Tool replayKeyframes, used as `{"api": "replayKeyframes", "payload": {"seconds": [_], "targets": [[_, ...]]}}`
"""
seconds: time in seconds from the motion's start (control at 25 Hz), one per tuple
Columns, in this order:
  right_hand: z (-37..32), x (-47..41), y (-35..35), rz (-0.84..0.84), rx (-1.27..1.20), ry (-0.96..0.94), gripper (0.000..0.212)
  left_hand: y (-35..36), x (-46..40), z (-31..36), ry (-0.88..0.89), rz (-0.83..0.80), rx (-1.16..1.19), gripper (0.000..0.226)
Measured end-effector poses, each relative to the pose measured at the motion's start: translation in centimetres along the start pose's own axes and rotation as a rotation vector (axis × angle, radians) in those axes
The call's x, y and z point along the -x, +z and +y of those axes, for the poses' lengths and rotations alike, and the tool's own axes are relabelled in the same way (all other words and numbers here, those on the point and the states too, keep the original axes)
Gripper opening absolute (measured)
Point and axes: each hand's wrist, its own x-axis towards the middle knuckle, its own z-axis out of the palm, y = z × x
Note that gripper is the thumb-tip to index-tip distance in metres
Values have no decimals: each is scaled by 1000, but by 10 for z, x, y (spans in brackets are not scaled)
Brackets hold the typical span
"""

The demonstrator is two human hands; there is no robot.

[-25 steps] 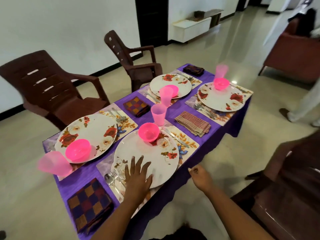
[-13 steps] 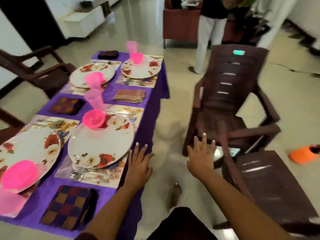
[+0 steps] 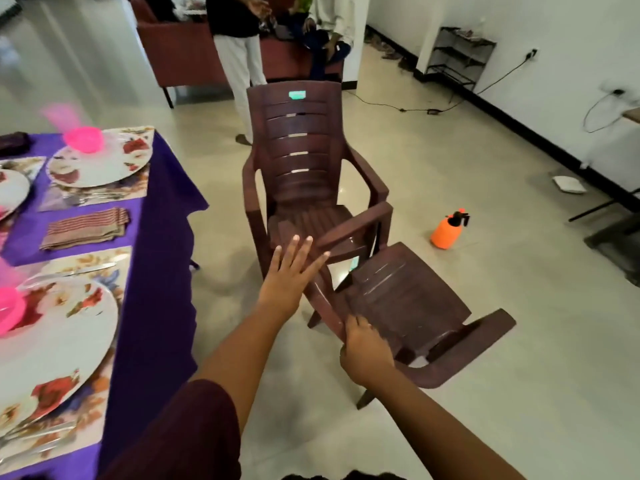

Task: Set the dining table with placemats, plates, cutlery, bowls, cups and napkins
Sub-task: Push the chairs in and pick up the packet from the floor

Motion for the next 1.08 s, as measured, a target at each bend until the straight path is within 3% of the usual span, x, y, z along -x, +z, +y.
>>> {"api": "replayKeyframes", "payload": {"seconds": [0.12, 0.2, 0.32, 0.56, 1.08], "targets": [[8, -1, -12, -87, -53, -74, 51, -7, -27, 3, 175, -190, -184, 49], [14, 4, -14, -99, -10, -117, 57, -2, -22, 1, 241, -202, -217, 42], [15, 23, -10, -123, 66, -178, 62, 4, 7, -8, 332, -77, -197, 33], [13, 71, 26, -181, 171, -287, 72, -9, 91, 10, 267, -92, -186, 49], [42, 187, 82, -189, 282, -469, 69, -15, 240, 71, 107, -262, -293, 48]]}}
